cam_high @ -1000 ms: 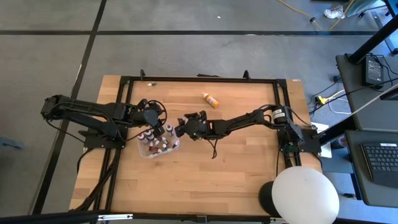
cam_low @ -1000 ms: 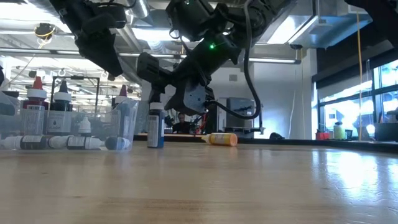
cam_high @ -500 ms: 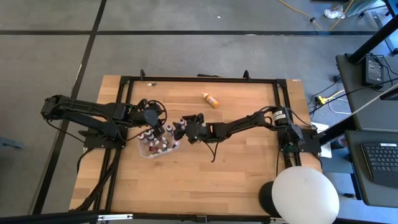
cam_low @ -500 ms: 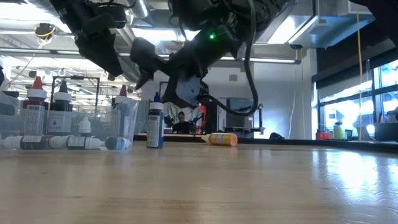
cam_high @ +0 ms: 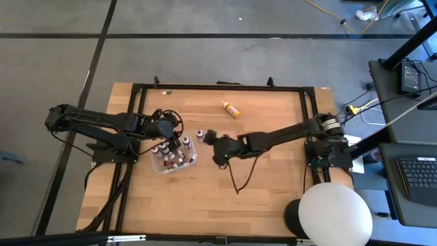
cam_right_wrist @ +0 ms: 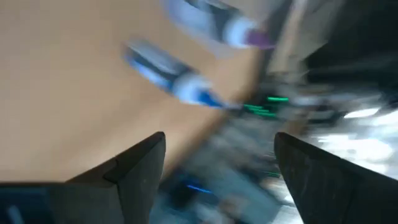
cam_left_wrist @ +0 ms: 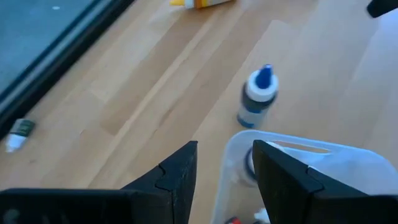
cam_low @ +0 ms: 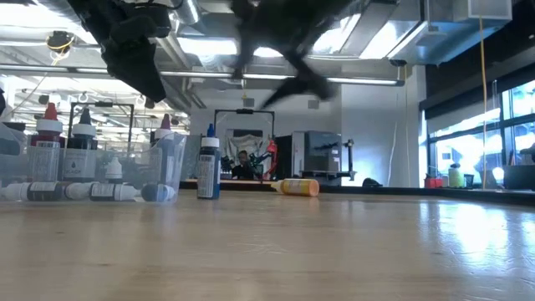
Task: Pick & Place food coloring
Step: Put the large blue food coloring bottle into the transparent bin
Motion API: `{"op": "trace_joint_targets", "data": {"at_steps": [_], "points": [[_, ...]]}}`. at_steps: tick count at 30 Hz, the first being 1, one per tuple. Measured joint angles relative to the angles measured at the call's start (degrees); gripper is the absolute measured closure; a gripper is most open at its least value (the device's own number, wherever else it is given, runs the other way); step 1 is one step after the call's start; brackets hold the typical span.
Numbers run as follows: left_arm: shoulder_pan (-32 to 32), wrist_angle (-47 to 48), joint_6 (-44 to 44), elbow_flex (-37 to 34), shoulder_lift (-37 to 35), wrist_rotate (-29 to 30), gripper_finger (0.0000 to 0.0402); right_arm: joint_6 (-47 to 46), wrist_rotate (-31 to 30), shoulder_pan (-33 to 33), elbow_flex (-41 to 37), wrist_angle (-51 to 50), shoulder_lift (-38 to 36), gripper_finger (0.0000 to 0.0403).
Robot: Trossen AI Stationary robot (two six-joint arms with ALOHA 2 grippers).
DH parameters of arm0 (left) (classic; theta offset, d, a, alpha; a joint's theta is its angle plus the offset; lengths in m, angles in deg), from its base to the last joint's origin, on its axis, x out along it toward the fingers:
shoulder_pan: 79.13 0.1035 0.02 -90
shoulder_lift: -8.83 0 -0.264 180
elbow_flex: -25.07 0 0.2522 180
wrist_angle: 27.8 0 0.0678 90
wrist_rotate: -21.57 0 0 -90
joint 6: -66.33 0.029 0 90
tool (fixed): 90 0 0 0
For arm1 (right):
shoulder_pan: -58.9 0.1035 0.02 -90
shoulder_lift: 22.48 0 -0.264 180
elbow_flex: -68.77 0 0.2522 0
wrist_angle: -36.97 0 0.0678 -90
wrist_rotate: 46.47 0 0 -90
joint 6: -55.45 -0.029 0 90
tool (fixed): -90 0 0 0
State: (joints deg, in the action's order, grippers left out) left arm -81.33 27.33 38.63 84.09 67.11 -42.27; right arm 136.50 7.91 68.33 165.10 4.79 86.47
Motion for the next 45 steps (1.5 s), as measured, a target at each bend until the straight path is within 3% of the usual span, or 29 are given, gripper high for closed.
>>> {"op": "trace_joint_targets", "data": {"at_steps": [3,5,8,11,15,18,21,25,31,35,45], "points": [[0.0,-1.47,1.61,0.0,-0.02,-1.83,0.0249,-23.55,9.04,-0.28,0.0,-12.54,-2.41,0.0101],[0.08,-3.25,3.31,0.0,-0.02,-3.36,0.025,-35.71,19.71,-1.23,-0.02,-20.02,-3.15,0.0101],[0.88,-8.73,5.07,0.0,-0.02,-6.91,0.0253,-42.9,41.3,-3.12,-1.72,-24.14,-3.94,0.0101],[3.38,-15.26,10.18,0.0,-0.02,-16.0,0.0253,-45.01,51.66,-4.74,-7.76,-17.14,-6.03,0.0101],[8.3,-19.06,12.91,0.37,-0.01,-30.52,0.0249,-48.8,51.79,-6.37,-18.85,-1.41,-11.61,0.0101],[12.01,-17.39,13.75,2.4,0.73,-36.88,0.0249,-50.43,51.99,-6.33,-27.31,11.75,-16.38,0.0101],[14.61,-14.66,16.89,5.12,3.04,-38.33,0.0252,-53.61,50.39,-6.41,-33.62,22.49,-20.77,0.0101],[16.32,-15.12,24.81,9.97,7.49,-38.61,0.0253,-55.54,47.08,-7.23,-38.89,29.43,-24.35,0.0101],[17.4,-19.5,28.76,13.75,14.35,-37.87,0.0249,-56.7,47.2,-8.37,-39.94,30.34,-25.55,0.0101],[17.3,-23.67,26.87,13.86,16.42,-37.68,0.0252,-57.0,47.21,-8.27,-39.98,29.01,-25.55,0.0101],[17.66,-18.68,29.8,13.9,16.5,-35.76,0.025,-59.77,47.26,-8.31,-39.98,22.41,-25.53,0.0101]]}}
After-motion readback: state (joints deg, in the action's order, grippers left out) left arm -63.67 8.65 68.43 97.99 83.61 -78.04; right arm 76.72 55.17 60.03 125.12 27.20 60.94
